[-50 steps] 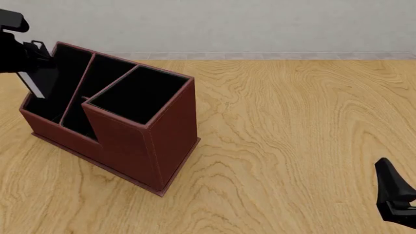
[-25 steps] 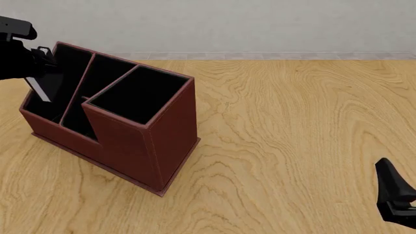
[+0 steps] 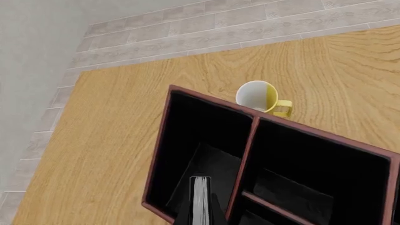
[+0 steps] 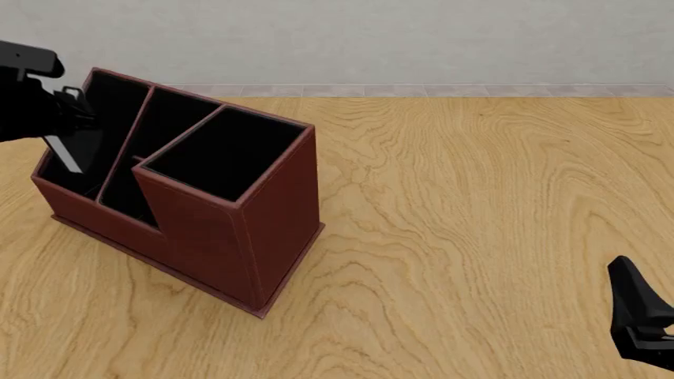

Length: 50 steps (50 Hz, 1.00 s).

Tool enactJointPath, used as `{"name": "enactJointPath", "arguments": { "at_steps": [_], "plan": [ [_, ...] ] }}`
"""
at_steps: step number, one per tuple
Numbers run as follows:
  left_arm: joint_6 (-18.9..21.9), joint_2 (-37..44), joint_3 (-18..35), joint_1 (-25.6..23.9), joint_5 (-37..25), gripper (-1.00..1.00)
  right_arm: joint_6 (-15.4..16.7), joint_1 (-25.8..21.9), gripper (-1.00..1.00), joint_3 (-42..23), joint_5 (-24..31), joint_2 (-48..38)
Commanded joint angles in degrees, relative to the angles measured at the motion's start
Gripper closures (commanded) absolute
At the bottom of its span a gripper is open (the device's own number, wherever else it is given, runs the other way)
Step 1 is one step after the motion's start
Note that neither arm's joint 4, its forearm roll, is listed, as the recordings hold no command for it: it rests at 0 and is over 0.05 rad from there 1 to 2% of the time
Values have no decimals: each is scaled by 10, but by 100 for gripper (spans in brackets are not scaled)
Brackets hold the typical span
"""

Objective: Pick up the book and place it in the left compartment of the caddy.

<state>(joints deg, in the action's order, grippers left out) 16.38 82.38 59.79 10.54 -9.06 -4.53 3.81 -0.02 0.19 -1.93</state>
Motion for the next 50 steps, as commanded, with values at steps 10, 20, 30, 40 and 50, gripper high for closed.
{"name": "enactJointPath", "arguments": {
  "at_steps": [10, 20, 30, 40, 50],
  "plan": [
    [0, 20, -9, 3, 36, 100, -1, 0, -100, 0, 2, 2],
    [-2, 32, -14, 6, 48, 100, -2, 1, -100, 0, 2, 2],
    [3, 39, -17, 16, 55, 100, -2, 1, -100, 0, -2, -1],
    [4, 50, -23, 21, 73, 100, -2, 1, -100, 0, -1, 1],
    [-10, 59, -22, 22, 84, 100, -2, 2, -100, 0, 6, 7]
  ]
}}
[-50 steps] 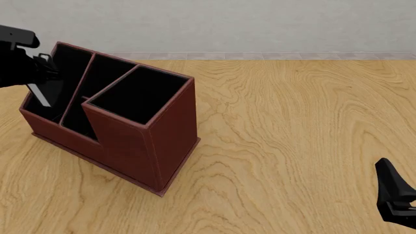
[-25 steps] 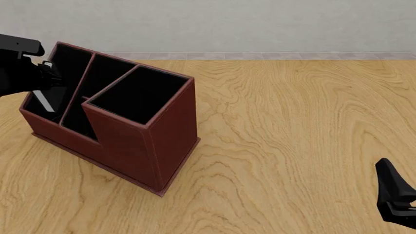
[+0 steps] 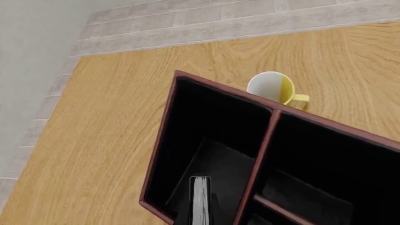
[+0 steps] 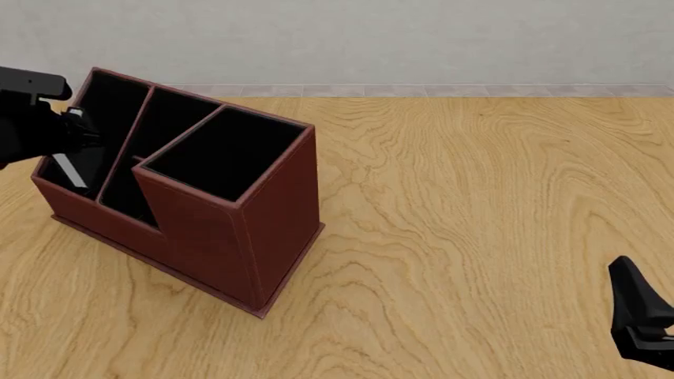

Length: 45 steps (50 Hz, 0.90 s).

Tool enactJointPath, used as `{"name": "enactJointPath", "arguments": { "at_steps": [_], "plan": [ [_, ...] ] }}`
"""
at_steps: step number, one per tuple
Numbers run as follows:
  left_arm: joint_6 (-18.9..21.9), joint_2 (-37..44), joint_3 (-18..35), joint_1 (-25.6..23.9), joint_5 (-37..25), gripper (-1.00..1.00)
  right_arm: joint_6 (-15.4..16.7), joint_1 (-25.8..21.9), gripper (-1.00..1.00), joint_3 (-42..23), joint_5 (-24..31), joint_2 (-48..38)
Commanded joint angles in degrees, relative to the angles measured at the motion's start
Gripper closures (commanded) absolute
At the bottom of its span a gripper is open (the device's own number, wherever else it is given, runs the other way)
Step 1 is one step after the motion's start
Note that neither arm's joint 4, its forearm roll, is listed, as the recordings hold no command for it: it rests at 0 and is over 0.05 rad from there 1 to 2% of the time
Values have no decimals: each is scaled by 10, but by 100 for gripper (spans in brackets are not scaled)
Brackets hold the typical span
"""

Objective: Pick up the book and place it in the left compartment of the caddy.

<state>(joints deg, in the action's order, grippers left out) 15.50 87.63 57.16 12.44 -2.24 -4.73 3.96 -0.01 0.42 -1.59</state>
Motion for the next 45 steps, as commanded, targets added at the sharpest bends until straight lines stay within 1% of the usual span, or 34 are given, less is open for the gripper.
{"name": "enactJointPath", "arguments": {
  "at_steps": [1, 18, 45],
  "plan": [
    [-2, 8, 4, 5, 18, 100, 0, 0, -100, 0, 4, 4],
    [-7, 34, 1, 11, 36, 100, 0, 1, -100, 0, 0, 0],
    [-23, 67, 12, 27, 58, 100, -3, 3, -100, 0, 6, 7]
  ]
}}
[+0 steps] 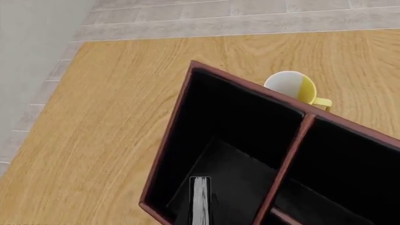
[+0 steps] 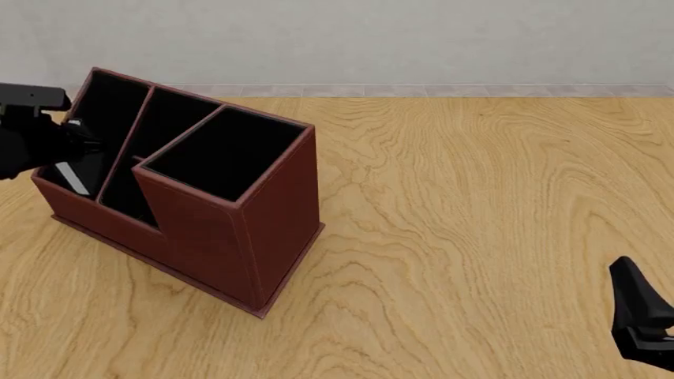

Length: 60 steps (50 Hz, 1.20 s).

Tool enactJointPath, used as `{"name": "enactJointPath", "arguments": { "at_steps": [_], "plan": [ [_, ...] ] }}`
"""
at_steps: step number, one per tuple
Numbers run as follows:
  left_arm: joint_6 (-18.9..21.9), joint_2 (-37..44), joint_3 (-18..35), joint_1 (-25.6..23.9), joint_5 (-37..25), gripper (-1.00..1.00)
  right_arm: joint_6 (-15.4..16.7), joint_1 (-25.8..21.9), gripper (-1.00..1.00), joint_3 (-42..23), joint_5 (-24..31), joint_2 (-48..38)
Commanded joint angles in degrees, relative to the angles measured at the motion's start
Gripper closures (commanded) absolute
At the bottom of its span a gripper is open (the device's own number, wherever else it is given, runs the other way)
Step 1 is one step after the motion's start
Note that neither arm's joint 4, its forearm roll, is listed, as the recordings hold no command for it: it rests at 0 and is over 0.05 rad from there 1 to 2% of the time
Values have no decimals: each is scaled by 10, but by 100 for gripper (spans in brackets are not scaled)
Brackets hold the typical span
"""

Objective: Pick up the book and place it in the left compartment of the caddy.

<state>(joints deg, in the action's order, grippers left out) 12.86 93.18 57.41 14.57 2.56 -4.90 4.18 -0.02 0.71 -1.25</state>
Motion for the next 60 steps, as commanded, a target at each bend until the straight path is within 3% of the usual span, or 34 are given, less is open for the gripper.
{"name": "enactJointPath", "arguments": {
  "at_steps": [1, 60],
  "plan": [
    [3, 11, 10, 5, 10, 100, -2, 1, -100, 0, 3, 3],
    [-8, 49, 15, -1, 22, 100, -3, 0, -100, 0, 0, 0]
  ]
}}
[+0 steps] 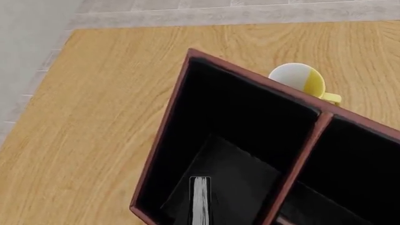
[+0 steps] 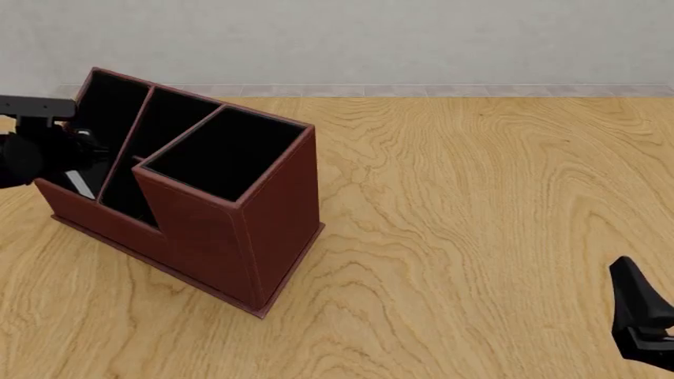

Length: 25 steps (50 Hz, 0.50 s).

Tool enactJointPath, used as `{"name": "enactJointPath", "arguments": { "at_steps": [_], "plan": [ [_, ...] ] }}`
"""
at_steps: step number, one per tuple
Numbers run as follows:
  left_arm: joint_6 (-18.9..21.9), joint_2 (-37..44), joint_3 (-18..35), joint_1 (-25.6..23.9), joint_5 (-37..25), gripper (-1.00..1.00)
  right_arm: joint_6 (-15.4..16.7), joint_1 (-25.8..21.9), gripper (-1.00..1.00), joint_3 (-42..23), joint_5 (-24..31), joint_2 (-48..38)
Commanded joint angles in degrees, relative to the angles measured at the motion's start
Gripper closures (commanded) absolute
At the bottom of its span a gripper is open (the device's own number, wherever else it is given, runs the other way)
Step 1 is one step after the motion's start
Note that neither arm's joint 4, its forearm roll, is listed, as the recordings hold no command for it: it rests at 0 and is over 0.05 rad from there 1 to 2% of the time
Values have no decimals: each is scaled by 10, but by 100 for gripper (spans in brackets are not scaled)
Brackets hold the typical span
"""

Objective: Pick up the book and place it in the left compartment of the caddy.

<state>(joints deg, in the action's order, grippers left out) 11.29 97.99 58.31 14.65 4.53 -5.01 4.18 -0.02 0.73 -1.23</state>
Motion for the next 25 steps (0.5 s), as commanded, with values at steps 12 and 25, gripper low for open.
{"name": "enactJointPath", "arguments": {
  "at_steps": [12, 25],
  "plan": [
    [12, 7, 3, 2, 7, 100, -3, 1, -100, 0, 1, 1],
    [12, 7, 2, 0, 6, 100, -4, 0, -100, 0, 0, 1]
  ]
}}
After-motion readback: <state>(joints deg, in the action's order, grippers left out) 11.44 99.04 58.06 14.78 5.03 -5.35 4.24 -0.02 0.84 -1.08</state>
